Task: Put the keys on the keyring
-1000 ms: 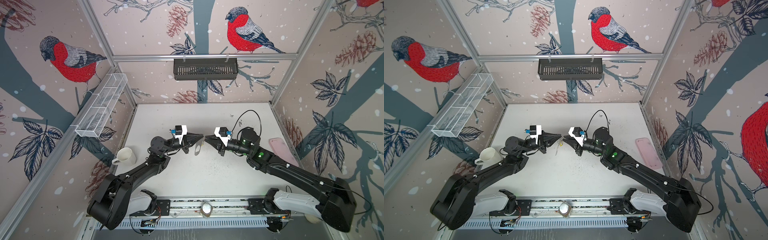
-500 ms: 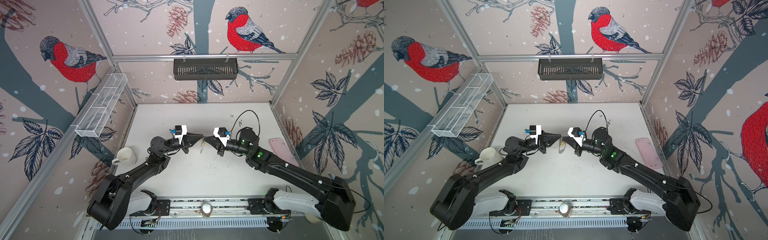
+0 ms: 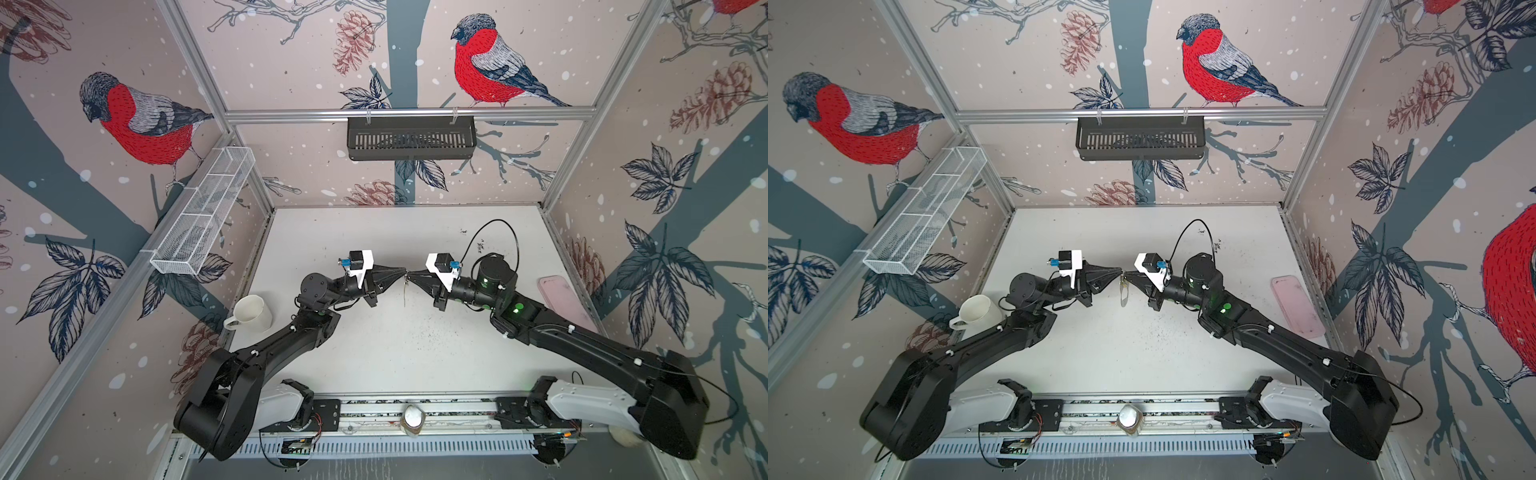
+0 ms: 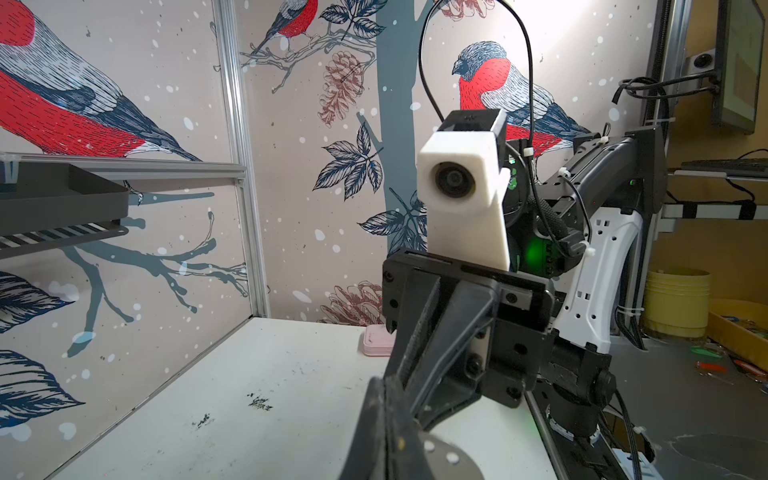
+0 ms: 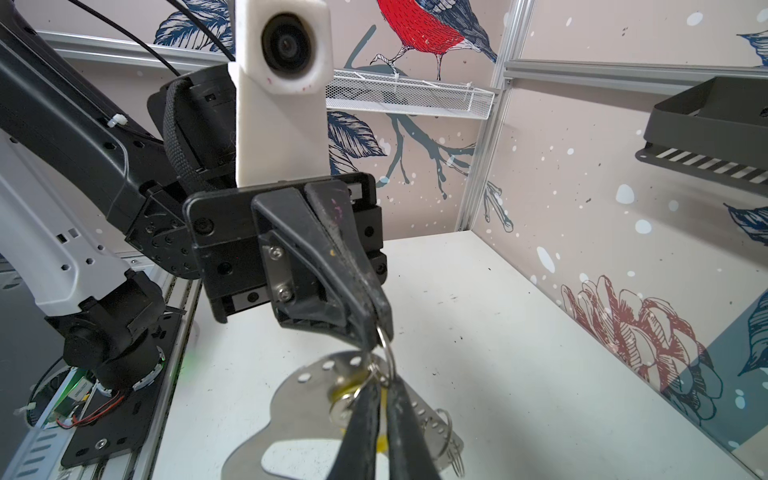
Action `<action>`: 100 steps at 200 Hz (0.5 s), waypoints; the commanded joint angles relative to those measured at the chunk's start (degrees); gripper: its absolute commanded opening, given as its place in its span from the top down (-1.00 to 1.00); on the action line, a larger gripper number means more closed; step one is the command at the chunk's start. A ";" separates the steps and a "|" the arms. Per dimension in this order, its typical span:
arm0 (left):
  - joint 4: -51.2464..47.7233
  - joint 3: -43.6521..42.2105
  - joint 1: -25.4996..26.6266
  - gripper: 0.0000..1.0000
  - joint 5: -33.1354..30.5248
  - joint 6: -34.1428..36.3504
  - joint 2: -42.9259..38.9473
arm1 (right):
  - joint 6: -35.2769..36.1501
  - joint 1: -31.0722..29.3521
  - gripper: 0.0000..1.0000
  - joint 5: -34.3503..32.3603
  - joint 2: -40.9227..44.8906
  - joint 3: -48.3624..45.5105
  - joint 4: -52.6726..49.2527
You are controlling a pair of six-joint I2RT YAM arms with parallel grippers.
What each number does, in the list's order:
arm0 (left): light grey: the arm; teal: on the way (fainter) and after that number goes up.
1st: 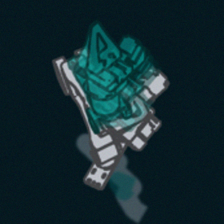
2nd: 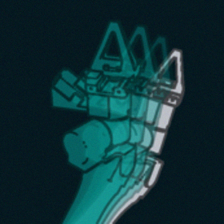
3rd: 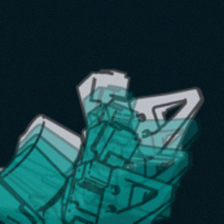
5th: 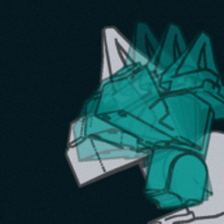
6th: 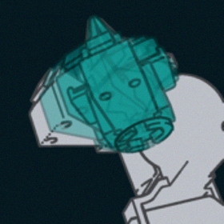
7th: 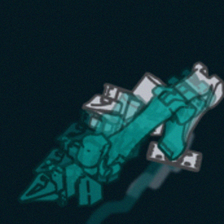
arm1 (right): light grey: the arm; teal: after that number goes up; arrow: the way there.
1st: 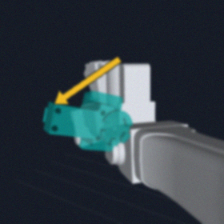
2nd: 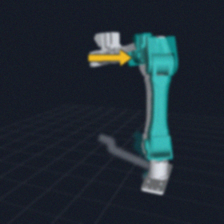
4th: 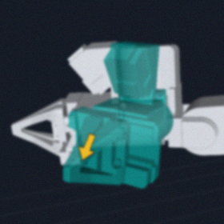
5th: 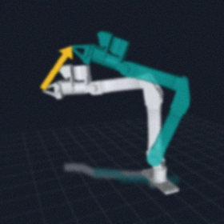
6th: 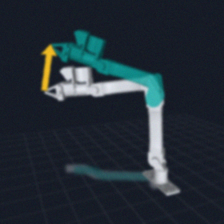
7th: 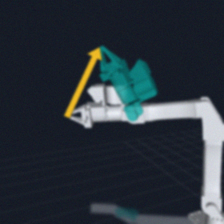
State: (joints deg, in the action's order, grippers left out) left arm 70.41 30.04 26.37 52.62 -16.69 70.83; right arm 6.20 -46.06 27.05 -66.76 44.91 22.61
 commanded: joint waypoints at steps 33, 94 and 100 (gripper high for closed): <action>2.34 0.06 -0.09 1.00 2.15 -0.89 0.11 | -0.21 0.01 0.79 -0.02 -0.23 0.63 4.18; 3.09 0.19 -0.10 1.00 3.22 -1.79 0.70 | -0.40 0.13 0.75 -0.19 -0.58 0.89 4.70; 3.14 0.27 -0.09 1.00 3.19 -1.85 0.72 | -0.42 0.15 0.75 -0.18 -0.65 0.89 4.72</action>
State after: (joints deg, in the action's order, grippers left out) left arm 70.87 30.04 26.37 52.95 -17.69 71.35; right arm 6.15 -45.98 26.92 -67.29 45.19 23.05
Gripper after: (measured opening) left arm 0.048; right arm 0.127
